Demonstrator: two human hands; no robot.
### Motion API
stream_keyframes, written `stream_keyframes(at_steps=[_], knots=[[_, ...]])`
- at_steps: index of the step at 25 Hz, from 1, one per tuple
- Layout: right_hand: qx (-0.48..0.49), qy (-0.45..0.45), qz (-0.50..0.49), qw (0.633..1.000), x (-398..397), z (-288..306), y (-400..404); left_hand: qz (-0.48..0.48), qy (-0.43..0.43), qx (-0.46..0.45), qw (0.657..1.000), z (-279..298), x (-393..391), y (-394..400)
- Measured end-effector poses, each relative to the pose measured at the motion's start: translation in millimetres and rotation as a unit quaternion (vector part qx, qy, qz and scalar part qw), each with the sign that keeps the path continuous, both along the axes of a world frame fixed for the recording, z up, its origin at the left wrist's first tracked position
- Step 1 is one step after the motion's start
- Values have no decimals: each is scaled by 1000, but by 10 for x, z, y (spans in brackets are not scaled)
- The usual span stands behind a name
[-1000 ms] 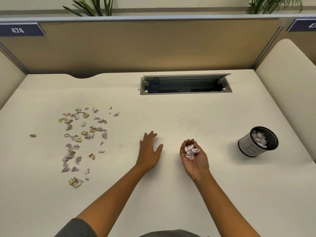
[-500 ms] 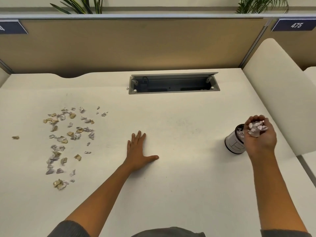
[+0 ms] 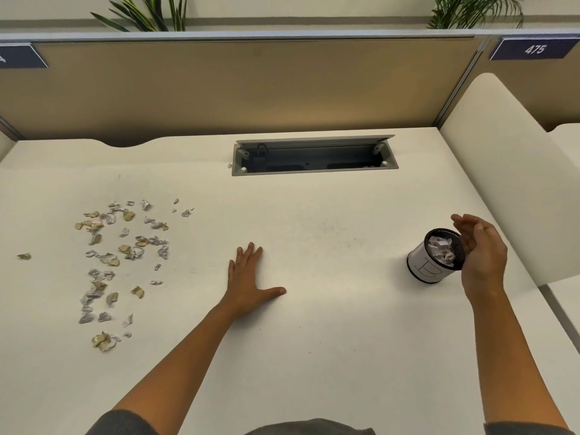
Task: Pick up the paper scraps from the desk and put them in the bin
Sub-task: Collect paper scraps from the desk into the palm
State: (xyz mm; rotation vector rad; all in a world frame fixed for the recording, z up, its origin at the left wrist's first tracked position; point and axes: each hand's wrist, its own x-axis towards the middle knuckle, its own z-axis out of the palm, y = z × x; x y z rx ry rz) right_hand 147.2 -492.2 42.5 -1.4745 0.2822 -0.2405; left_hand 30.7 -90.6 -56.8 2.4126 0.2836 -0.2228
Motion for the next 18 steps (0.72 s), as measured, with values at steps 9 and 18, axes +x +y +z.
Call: stream_keyframes(at_steps=[9, 18], knots=[[-38, 18, 1, 999, -88, 14, 53, -49, 7, -20, 999, 62, -72, 154], [-49, 1, 66, 997, -368, -191, 1184, -107, -45, -1, 993, 53, -454, 365]])
